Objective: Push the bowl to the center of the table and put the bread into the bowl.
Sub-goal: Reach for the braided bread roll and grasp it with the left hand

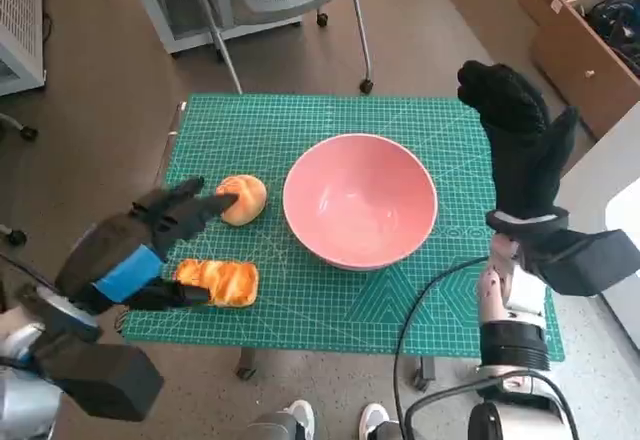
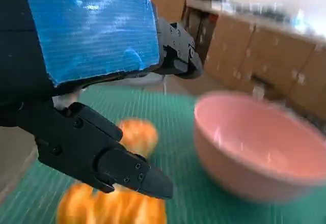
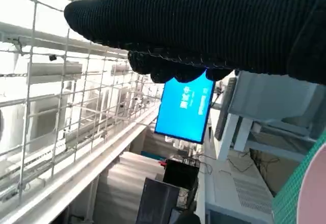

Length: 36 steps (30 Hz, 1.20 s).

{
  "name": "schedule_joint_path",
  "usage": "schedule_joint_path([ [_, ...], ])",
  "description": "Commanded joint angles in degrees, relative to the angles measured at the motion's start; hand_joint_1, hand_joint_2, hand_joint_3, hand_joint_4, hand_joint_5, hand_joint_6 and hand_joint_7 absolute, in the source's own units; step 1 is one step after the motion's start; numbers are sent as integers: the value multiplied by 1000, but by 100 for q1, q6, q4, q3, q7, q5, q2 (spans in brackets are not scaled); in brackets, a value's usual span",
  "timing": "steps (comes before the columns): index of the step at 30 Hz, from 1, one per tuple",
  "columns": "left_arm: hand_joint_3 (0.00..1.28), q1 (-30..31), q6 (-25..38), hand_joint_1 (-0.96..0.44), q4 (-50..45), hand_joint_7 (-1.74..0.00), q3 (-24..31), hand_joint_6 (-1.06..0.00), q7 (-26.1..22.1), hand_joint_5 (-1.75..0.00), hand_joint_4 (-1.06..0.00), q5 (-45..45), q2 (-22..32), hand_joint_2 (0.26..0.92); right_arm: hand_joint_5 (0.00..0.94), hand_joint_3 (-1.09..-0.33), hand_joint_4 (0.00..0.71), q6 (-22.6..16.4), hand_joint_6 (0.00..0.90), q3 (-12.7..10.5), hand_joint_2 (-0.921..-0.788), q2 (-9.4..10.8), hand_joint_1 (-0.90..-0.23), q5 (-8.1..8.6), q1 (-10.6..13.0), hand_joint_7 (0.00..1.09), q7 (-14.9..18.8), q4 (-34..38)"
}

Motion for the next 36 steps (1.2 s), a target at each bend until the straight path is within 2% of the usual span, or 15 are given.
schedule_joint_path([
  [1, 0, 147, 290, -420, -125, -51, -189, -356, -358, 0, -292, 48, 184, 767, 8, -619, 282, 125, 125, -15, -921, -30, -533, 118, -42, 415, 119, 119],
  [4, 0, 145, 616, -406, -189, -38, -283, -351, -604, 0, -273, 45, 214, 756, 7, -618, 283, 134, 126, -32, -921, -38, -534, 171, -76, 413, 169, 158],
  [7, 1, 52, 1142, -320, -187, -16, -543, -345, -910, 0, -240, 202, 243, 733, 6, -618, 284, 79, 130, -45, -921, -64, -534, 193, -137, 408, 225, 249],
  [13, 1, -73, 1641, -188, -148, -7, -859, -338, -1036, 0, -222, 438, 198, 718, 5, -618, 284, 65, 134, -74, -921, -70, -529, 228, -193, 407, 293, 322],
  [32, 2, -567, 1937, -117, 1121, -3, -2097, -346, -405, 0, -211, 1972, -52, 719, 3, -609, 285, 188, 143, -149, -921, -29, -528, 403, -165, 402, 487, 229],
  [36, 4, -699, 2059, -40, 1447, -18, -2254, -389, -224, -19, -270, 2174, -203, 727, 3, -607, 286, 228, 144, -140, -921, -38, -527, 423, -121, 401, 491, 139],
])
